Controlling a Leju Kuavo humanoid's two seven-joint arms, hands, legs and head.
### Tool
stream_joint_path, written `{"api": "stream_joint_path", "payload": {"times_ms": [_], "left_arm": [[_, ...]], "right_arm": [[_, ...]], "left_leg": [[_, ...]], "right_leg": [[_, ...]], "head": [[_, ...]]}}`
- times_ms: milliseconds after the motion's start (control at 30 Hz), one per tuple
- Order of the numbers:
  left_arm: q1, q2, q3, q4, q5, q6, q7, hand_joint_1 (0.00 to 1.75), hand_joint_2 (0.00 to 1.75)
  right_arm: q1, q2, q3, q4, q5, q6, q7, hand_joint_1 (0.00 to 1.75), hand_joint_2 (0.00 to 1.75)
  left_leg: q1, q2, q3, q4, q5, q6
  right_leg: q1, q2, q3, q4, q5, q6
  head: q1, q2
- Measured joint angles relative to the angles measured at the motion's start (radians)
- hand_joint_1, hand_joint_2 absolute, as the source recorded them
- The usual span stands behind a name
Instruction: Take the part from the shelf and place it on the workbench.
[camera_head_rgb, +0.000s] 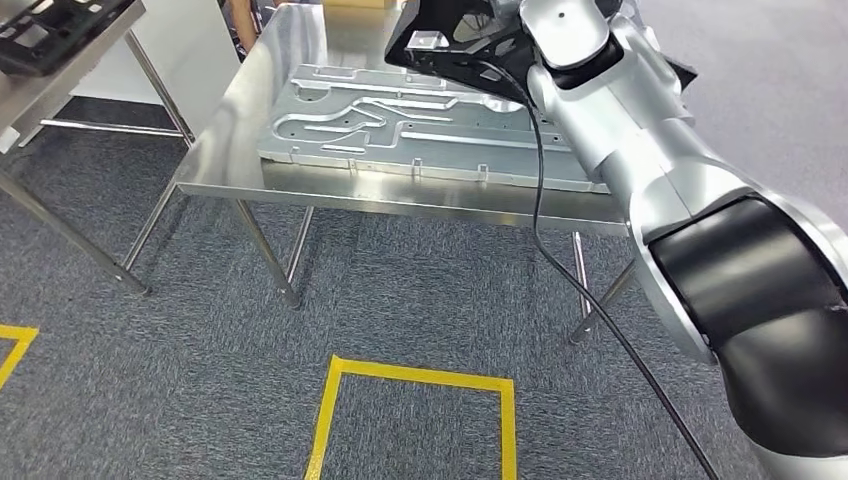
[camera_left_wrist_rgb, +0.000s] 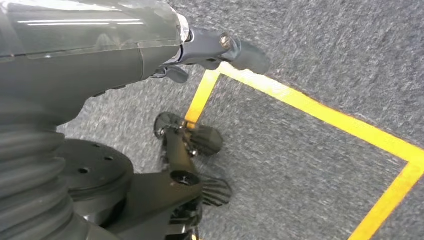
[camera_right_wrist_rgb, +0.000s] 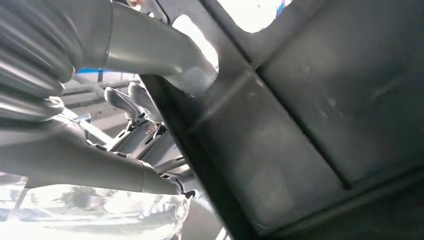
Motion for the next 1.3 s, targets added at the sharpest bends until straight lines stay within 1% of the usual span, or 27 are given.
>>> {"api": "stream_joint_path", "payload": {"times_ms": [67,100,133,233,267,300,333,400,433,467,567,633,733,767,800,833,900,933,967,1000,1033,1100,1133,1167,1233,1267,1300], "left_arm": [[-0.002,0.001,0.001,0.0,0.001,0.001,0.0,0.0,1.75],[-0.003,0.001,0.002,0.0,0.001,0.001,0.0,0.0,1.75],[-0.005,0.001,0.003,0.0,0.001,0.002,0.0,0.0,1.75],[-0.006,0.001,0.008,0.0,0.003,0.003,0.0,0.0,1.75],[-0.004,0.001,0.01,0.0,0.004,0.004,0.0,0.0,1.75],[-0.002,0.001,0.011,0.0,0.005,0.005,0.0,0.0,1.75],[0.001,0.001,0.013,0.0,0.006,0.005,-0.001,0.0,1.75],[0.005,0.002,0.015,0.0,0.009,0.006,-0.002,0.0,1.75],[0.006,0.002,0.015,0.0,0.011,0.007,-0.003,0.0,1.75],[0.007,0.003,0.016,0.0,0.012,0.007,-0.004,0.0,1.75],[0.007,0.003,0.016,0.0,0.014,0.007,-0.007,0.0,1.75],[0.005,0.003,0.017,0.0,0.015,0.007,-0.008,0.0,1.75],[0.001,0.003,0.017,0.0,0.015,0.007,-0.009,0.0,1.75],[0.001,0.003,0.017,0.0,0.015,0.006,-0.009,0.0,1.75],[0.002,0.003,0.017,0.0,0.014,0.006,-0.009,0.0,1.75],[0.003,0.002,0.017,0.0,0.013,0.006,-0.009,0.0,1.75],[0.005,0.002,0.017,0.0,0.012,0.006,-0.009,0.0,1.75],[0.004,0.001,0.017,0.0,0.011,0.005,-0.008,0.0,1.75],[0.003,0.0,0.017,0.0,0.01,0.005,-0.008,0.0,1.75],[0.001,-0.001,0.017,0.001,0.01,0.005,-0.007,0.0,1.75],[-0.001,0.0,0.017,0.001,0.01,0.005,-0.007,0.0,1.75],[-0.002,0.001,0.017,0.001,0.009,0.005,-0.006,0.0,1.75],[-0.002,0.002,0.017,0.001,0.009,0.005,-0.006,0.0,1.75],[-0.003,0.002,0.017,0.001,0.008,0.005,-0.006,0.0,1.75],[-0.005,0.002,0.017,0.001,0.008,0.004,-0.006,0.0,1.75],[-0.005,0.002,0.017,0.001,0.008,0.004,-0.006,0.0,1.75],[-0.005,0.002,0.017,0.001,0.008,0.003,-0.006,0.0,1.75]], "right_arm": [[-0.007,0.001,0.004,0.001,0.0,-0.001,0.001,1.75,1.75],[-0.014,0.001,0.006,0.002,0.0,-0.002,0.001,1.75,1.75],[-0.02,0.002,0.008,0.003,0.0,-0.004,0.001,1.75,1.75],[-0.019,0.004,0.013,0.008,0.0,-0.009,-0.004,1.75,1.75],[-0.013,0.004,0.015,0.01,0.0,-0.009,-0.005,1.75,1.75],[-0.008,0.004,0.016,0.013,0.0,-0.01,-0.006,1.75,1.75],[-0.005,0.004,0.017,0.014,0.0,-0.01,-0.006,1.75,1.75],[-0.005,0.006,0.018,0.015,0.0,-0.01,-0.006,1.75,1.75],[-0.006,0.008,0.018,0.016,0.0,-0.01,-0.006,1.75,1.75],[-0.007,0.009,0.019,0.017,0.0,-0.01,-0.007,1.75,1.75],[-0.012,0.011,0.021,0.017,0.0,-0.011,-0.008,1.75,1.75],[-0.021,0.012,0.021,0.016,0.0,-0.013,-0.007,1.75,1.75],[-0.024,0.012,0.022,0.017,0.0,-0.015,-0.007,1.75,1.75],[-0.021,0.011,0.023,0.018,0.0,-0.014,-0.007,1.75,1.75],[-0.019,0.01,0.023,0.02,0.0,-0.014,-0.007,1.75,1.75],[-0.017,0.009,0.023,0.021,0.0,-0.014,-0.007,1.75,1.75],[-0.016,0.008,0.023,0.022,0.0,-0.013,-0.007,1.75,1.75],[-0.017,0.007,0.023,0.022,0.0,-0.012,-0.008,1.75,1.75],[-0.019,0.006,0.023,0.023,0.0,-0.01,-0.008,1.75,1.75],[-0.021,0.005,0.023,0.023,0.0,-0.008,-0.008,1.75,1.75],[-0.023,0.004,0.023,0.023,0.0,-0.005,-0.009,1.75,1.75],[-0.03,0.004,0.023,0.023,0.0,-0.002,-0.009,1.75,1.75],[-0.035,0.004,0.023,0.023,0.0,-0.001,-0.009,1.75,1.75],[-0.04,0.003,0.023,0.023,0.0,-0.001,-0.009,1.75,1.75],[-0.044,0.004,0.023,0.023,0.0,-0.001,-0.01,1.75,1.75],[-0.043,0.004,0.023,0.023,0.0,0.0,-0.011,1.75,1.75],[-0.04,0.003,0.023,0.024,0.0,0.0,-0.011,1.75,1.75]], "left_leg": [[0.0,0.001,0.008,0.007,-0.011,-0.012],[0.0,0.002,0.001,0.03,-0.017,-0.018],[0.001,0.004,-0.02,0.073,-0.028,-0.023],[0.008,0.007,-0.134,0.256,-0.085,-0.034],[0.009,0.007,-0.165,0.287,-0.097,-0.034],[0.009,0.008,-0.183,0.285,-0.091,-0.033],[0.008,0.008,-0.186,0.246,-0.06,-0.031],[0.005,0.007,-0.163,0.111,0.054,-0.021],[0.003,0.007,-0.149,0.055,0.095,-0.016],[0.0,0.007,-0.14,0.022,0.12,-0.01],[-0.001,0.007,-0.123,0.005,0.116,0.004],[0.001,0.007,-0.105,0.0,0.108,0.014],[0.0,0.006,-0.084,-0.003,0.092,0.023],[-0.001,0.005,-0.076,-0.003,0.085,0.024],[-0.001,0.003,-0.066,-0.003,0.077,0.024],[-0.002,0.001,-0.054,-0.003,0.068,0.023],[-0.005,-0.002,-0.028,-0.002,0.05,0.02],[-0.007,-0.003,-0.019,-0.002,0.041,0.017],[-0.008,-0.004,-0.013,-0.002,0.033,0.013],[-0.009,-0.004,-0.009,0.001,0.029,0.008],[-0.01,-0.005,-0.005,0.004,0.026,0.003],[-0.011,-0.003,-0.004,0.025,0.016,-0.007],[-0.01,-0.001,-0.016,0.053,0.006,-0.013],[-0.008,0.001,-0.042,0.103,-0.012,-0.017],[0.0,0.004,-0.124,0.235,-0.058,-0.028],[0.004,0.005,-0.162,0.282,-0.074,-0.032],[0.007,0.006,-0.185,0.296,-0.074,-0.035]], "right_leg": [[-0.004,0.002,0.015,-0.005,-0.009,-0.013],[-0.007,0.003,0.024,-0.007,-0.015,-0.019],[-0.01,0.004,0.034,-0.01,-0.02,-0.023],[-0.012,0.006,0.062,-0.011,-0.042,-0.027],[-0.012,0.006,0.074,-0.011,-0.051,-0.026],[-0.012,0.007,0.085,-0.011,-0.06,-0.025],[-0.012,0.008,0.097,-0.01,-0.07,-0.024],[-0.011,0.009,0.12,-0.01,-0.088,-0.018],[-0.01,0.01,0.128,-0.01,-0.096,-0.013],[-0.009,0.011,0.134,-0.01,-0.104,-0.007],[-0.008,0.011,0.144,-0.002,-0.117,0.01],[-0.01,0.009,0.119,0.055,-0.134,0.017],[-0.012,0.006,0.001,0.242,-0.2,0.024],[-0.012,0.006,-0.032,0.282,-0.212,0.026],[-0.012,0.005,-0.05,0.286,-0.204,0.026],[-0.012,0.005,-0.051,0.254,-0.174,0.024],[-0.009,0.004,-0.019,0.113,-0.067,0.013],[-0.005,0.002,-0.002,0.052,-0.031,0.007],[-0.001,0.001,0.01,0.012,-0.006,0.001],[0.002,0.001,0.015,-0.006,0.001,-0.005],[0.003,0.002,0.02,-0.007,-0.006,-0.01],[-0.003,0.003,0.038,-0.013,-0.008,-0.022],[-0.007,0.003,0.049,-0.015,-0.012,-0.027],[-0.009,0.003,0.059,-0.016,-0.016,-0.031],[-0.009,0.005,0.071,-0.016,-0.029,-0.034],[-0.009,0.007,0.078,-0.016,-0.036,-0.033],[-0.009,0.008,0.086,-0.015,-0.043,-0.031]], "head": [[0.001,0.0],[0.0,0.0],[0.0,0.0],[0.0,0.0],[0.0,0.0],[0.0,0.0],[0.0,0.0],[0.0,0.0],[0.0,0.0],[0.0,0.0],[0.0,0.0],[0.0,0.0],[0.0,0.0],[0.0,0.0],[0.001,0.0],[0.001,0.0],[0.001,0.0],[0.001,0.0],[0.0,0.0],[0.0,0.0],[0.001,0.0],[0.001,0.0],[0.001,0.0],[0.0,0.0],[0.0,0.0],[0.0,0.0],[0.0,0.0]]}}
